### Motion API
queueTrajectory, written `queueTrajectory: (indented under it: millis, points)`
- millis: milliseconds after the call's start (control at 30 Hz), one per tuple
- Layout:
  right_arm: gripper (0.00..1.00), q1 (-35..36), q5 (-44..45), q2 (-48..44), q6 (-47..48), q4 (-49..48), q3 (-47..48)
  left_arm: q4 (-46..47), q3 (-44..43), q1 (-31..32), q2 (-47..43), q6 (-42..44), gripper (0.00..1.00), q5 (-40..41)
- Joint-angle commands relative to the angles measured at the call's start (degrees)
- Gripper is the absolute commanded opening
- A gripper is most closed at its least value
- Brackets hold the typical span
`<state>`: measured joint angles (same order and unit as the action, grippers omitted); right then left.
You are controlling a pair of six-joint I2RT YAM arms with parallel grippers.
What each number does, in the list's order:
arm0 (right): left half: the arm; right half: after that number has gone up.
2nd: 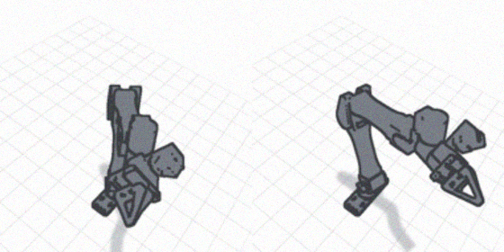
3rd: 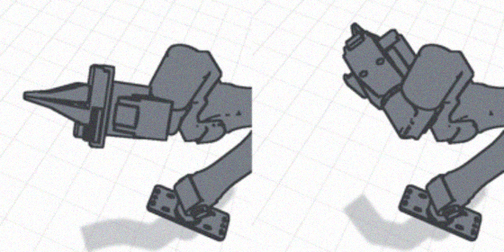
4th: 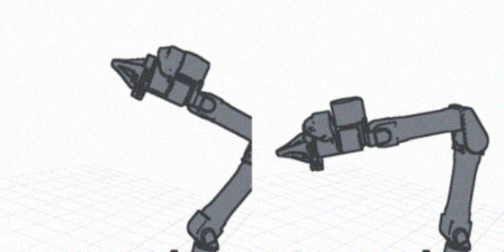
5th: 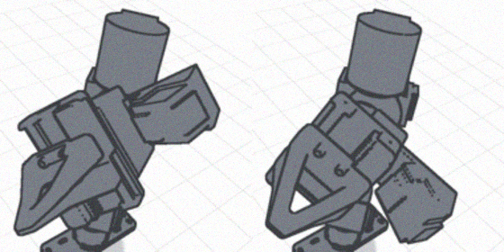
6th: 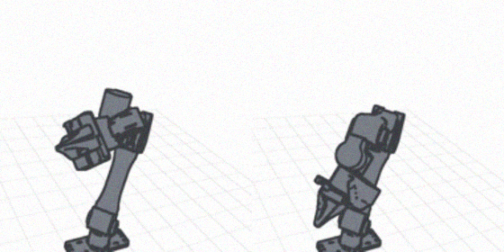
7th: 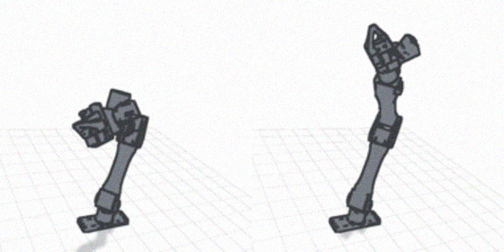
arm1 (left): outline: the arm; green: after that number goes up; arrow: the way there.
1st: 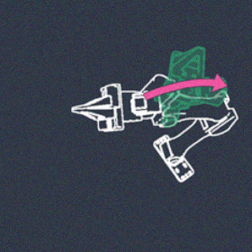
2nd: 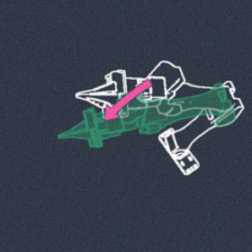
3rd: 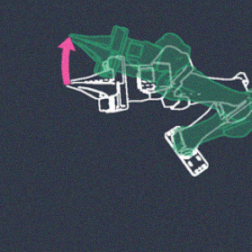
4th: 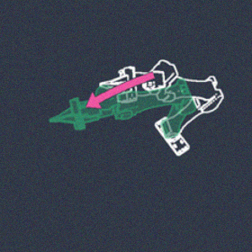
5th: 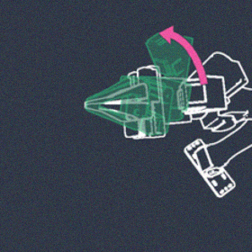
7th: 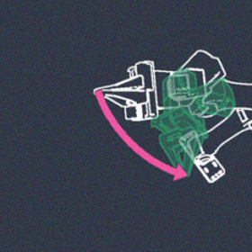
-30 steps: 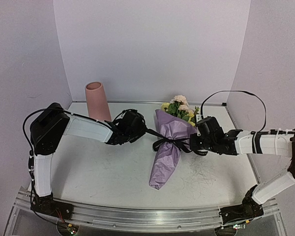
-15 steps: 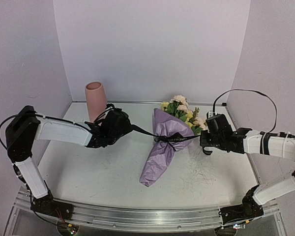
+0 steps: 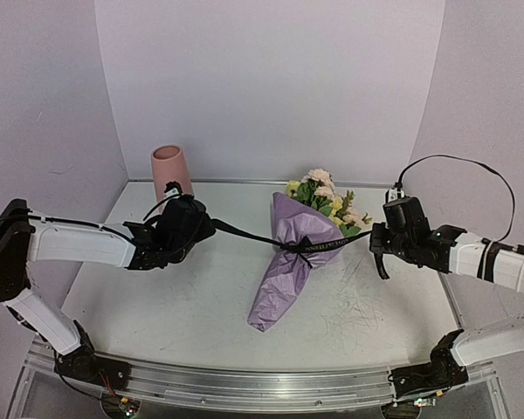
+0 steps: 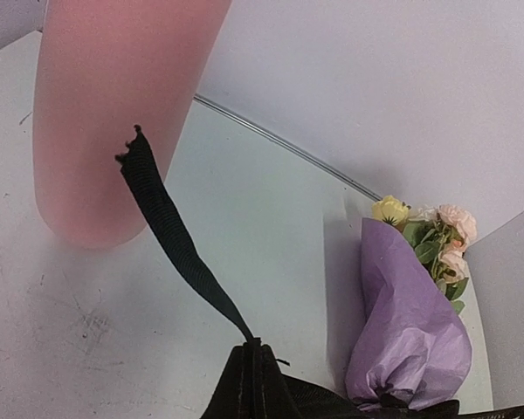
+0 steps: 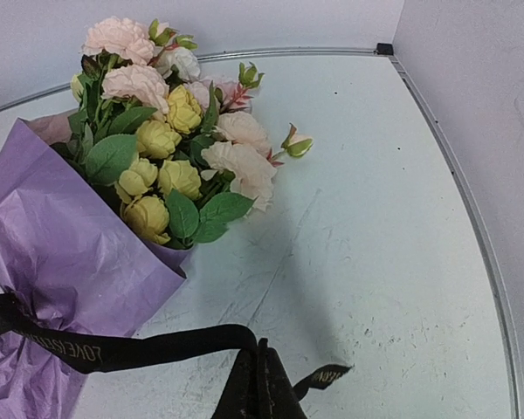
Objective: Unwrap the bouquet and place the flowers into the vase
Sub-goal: Untie the ribbon from the wrapping paper.
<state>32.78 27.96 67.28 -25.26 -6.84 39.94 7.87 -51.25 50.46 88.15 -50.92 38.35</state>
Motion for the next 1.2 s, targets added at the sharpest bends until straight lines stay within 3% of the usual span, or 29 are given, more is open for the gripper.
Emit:
queueTrajectory:
  millis: [0,633,1067,1133,1167]
  points:
    - [0.00,-0.1,1.9,-2.3,0.4,2.3,-0.1,-0.2,1.2,-0.1,-5.1,3.2,0.00,4.1]
    - [0.00,-0.2,5.7,-12.7,1.5,3.3,0.5,-2.4,6.1,-0.2,-18.6,8.4,0.04,13.6]
    - [0.00,-0.2,3.6,-16.9,1.3,6.2,1.7,-7.5,2.9,-0.2,-24.2,11.0,0.04,11.1]
    - [0.00,-0.2,2.3,-16.1,1.0,6.7,1.4,-8.9,2.2,-0.2,-23.9,12.8,0.11,9.5]
    - [0.00,-0.2,1.7,-15.8,0.5,7.7,1.4,-8.5,1.8,-0.2,-23.4,14.7,0.26,7.3]
